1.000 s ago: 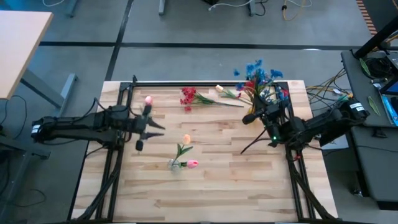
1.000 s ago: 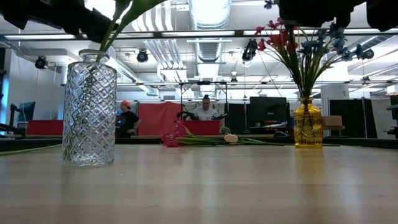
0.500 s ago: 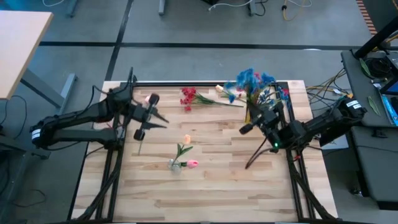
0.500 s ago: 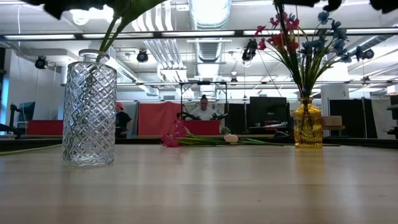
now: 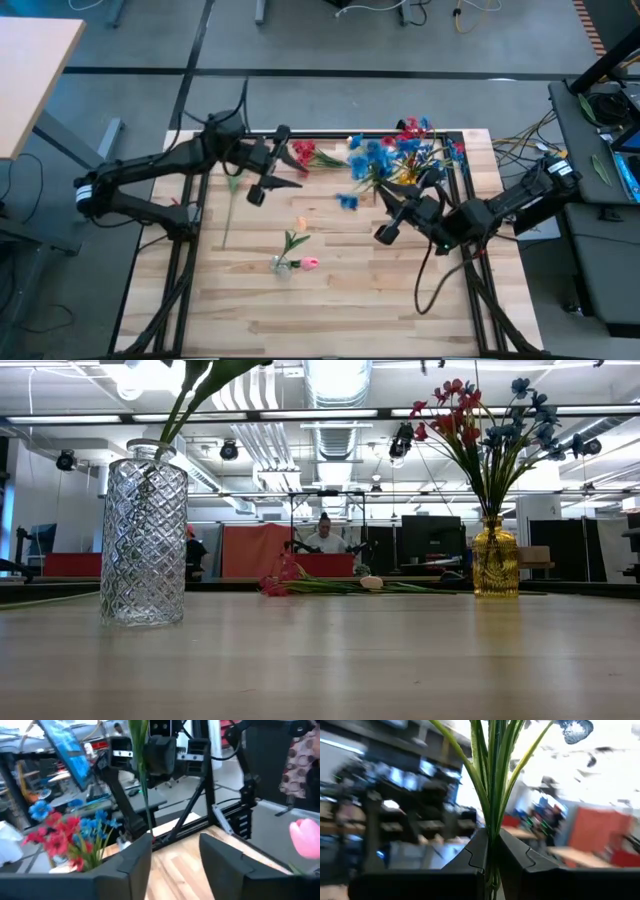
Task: Sort flowers into vase by color
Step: Put the blue flowers into the yellow vase
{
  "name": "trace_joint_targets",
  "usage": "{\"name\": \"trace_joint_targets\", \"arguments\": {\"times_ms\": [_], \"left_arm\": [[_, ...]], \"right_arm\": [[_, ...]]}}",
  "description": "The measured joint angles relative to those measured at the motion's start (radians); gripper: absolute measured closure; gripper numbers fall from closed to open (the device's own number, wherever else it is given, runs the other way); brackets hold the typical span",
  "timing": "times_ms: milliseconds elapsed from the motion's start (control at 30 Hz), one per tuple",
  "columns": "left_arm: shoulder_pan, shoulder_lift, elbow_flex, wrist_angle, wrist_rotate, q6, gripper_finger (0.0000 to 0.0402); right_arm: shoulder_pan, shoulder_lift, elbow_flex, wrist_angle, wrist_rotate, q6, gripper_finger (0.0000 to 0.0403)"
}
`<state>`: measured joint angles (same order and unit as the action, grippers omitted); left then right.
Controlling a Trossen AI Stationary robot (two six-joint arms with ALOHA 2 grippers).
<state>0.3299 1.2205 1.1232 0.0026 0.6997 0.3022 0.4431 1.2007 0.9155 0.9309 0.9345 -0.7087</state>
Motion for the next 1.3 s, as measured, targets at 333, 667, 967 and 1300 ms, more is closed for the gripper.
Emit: {"name": "trace_joint_targets", "arguments": {"times_ms": [333,667,967,1300], "left_arm": [[-0.067,0.163,0.142,0.016,0.007,-0.005,0.0209],[-0.115,0.294,0.212,0.133,-0.009,-0.073,0.0212],[-0.118,0.344,0.256,0.147,-0.064,-0.103,0.0219],[-0.118,0.361,0.257,0.178,-0.080,-0.103,0.0374]], "right_arm": [[-0.104,0.011,0.067,-0.087,-0.386,0.120,0.0381],[-0.191,0.059,0.067,-0.079,-0.472,0.176,0.0381],[-0.195,0.067,0.071,-0.056,-0.499,0.172,0.0381],[-0.200,0.064,0.072,-0.034,-0.497,0.125,0.0381]]}}
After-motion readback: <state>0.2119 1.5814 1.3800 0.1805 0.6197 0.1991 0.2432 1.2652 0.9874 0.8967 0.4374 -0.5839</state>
